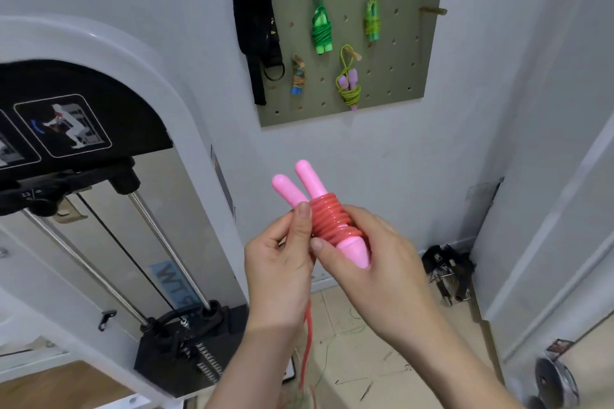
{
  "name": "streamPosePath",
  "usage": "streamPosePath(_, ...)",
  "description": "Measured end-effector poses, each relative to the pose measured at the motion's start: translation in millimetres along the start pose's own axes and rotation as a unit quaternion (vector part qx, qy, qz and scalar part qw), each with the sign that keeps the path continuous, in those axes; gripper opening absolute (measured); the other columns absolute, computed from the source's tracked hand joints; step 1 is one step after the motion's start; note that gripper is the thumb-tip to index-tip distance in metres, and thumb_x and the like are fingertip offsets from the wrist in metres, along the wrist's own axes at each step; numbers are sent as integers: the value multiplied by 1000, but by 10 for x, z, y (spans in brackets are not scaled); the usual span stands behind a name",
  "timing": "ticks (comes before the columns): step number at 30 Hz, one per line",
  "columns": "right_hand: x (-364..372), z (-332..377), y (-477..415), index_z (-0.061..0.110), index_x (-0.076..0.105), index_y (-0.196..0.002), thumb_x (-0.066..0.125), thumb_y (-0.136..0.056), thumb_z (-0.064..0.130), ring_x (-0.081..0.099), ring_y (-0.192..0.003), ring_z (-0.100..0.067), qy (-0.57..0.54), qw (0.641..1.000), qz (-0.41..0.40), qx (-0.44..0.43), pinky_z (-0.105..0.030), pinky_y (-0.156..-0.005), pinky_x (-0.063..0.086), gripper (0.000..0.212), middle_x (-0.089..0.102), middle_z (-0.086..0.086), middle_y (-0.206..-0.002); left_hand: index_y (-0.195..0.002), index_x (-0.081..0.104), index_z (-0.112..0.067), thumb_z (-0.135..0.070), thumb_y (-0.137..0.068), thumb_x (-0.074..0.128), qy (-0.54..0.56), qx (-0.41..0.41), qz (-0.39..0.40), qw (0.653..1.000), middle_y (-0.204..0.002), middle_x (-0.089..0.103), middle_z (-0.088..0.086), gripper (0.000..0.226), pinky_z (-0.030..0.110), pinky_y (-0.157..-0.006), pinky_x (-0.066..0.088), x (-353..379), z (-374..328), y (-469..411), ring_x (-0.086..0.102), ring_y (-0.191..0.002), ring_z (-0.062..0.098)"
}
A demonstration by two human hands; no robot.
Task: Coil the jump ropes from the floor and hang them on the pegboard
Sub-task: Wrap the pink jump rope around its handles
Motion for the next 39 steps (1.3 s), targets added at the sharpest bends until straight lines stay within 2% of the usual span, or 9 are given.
streamPosePath(3, -29, -50, -1, 37, 63, -105, 67, -84, 43, 60, -73, -6, -43, 999, 15, -6, -21, -63, 47, 22, 66, 15, -80, -55, 55, -12, -41, -86, 55, -1, -9, 40, 999, -49, 25, 7, 43, 26, -48, 20, -29, 5, -3, 22, -49, 18)
streamPosePath(6, -22, -129, -21, 31, 70, -98, 70, -87, 30, 64, -68, -20, -243, 964, 91, 64, -41, -58, 59, 11, 70, 2, -79, -60, 56, -3, -42, -83, 55, -22, -21, 86, 996, -42, 35, 7, 46, 18, -43, 25, -110, -3, -22, 29, -40, 12)
streamPosePath(12, -26, -187, -17, 5, 66, -94, 61, -84, 31, 57, -46, -17, -418, 893, 149, 78, -17, -33, 30, 28, 63, -21, -68, -69, 69, -9, -43, -79, 66, 30, -50, 190, 980, -47, 49, 4, 36, 14, -38, 27, -172, -35, -103, 35, -34, 7)
streamPosePath(16, -28, -203, -39, -8, 58, -101, 69, -84, 32, 46, -34, -6, -501, 810, 303, 44, -11, -34, 18, 45, 60, -24, -66, -106, 63, -15, -33, -84, 69, 259, -165, 412, 858, -58, 56, -7, 29, 15, -37, 19, -102, 94, -2, 42, -37, -5)
streamPosePath(20, -95, -171, -52, -7, 62, -103, 77, -75, 38, 39, -34, -8, -361, 763, 535, 30, -12, -34, 20, 55, 55, -22, -63, -91, 42, -8, 9, -84, 59, 116, -201, 602, 764, -70, 61, -10, 25, 9, -42, 38, -65, 40, 65, 56, -51, -3)
streamPosePath(26, -300, -93, -214, 18, 73, -92, 74, -77, 28, 52, -60, -24, -82, 796, 599, 30, -44, -45, 40, 18, 65, -11, -72, -88, 41, -8, 20, -85, 45, -196, -218, 683, 669, -69, 52, 3, 29, 11, -48, 34, -40, 43, -72, 44, -51, 2)
streamPosePath(29, -300, 19, -213, 25, 68, -74, 75, -81, 26, 57, -58, -9, 118, 800, 589, 0, -26, -54, 45, 10, 66, 5, -64, -99, 53, -11, 3, -92, 51, -361, -190, 661, 629, -75, 56, 6, 15, 22, -57, 38, 58, 76, -88, 45, -59, 14)
streamPosePath(34, -186, 120, -140, 20, 61, -72, 54, -70, 60, 60, -62, -18, 364, 811, 455, -52, -27, -50, 42, 41, 63, 2, -64, -66, 61, -16, -15, -73, 63, -670, 133, 473, 556, -58, 57, 0, 7, 31, -58, 50, 277, 60, -117, 56, -58, 18)
streamPosePath(39, -165, -115, -176, 22, 54, -82, 57, -83, 52, 57, -77, -27, 343, 889, 292, -82, -33, -61, 43, 30, 57, 2, -77, -75, 61, -14, -13, -81, 55, -674, 215, 300, 641, -68, 58, 5, 9, 36, -61, 46, 190, -13, -198, 56, -68, 28)
Point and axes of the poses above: each hand's wrist, its own y-axis away from the middle knuckle, its own x-axis out of the palm, z = x × y, the point moved 4 cm from there along -y, towards the middle knuckle
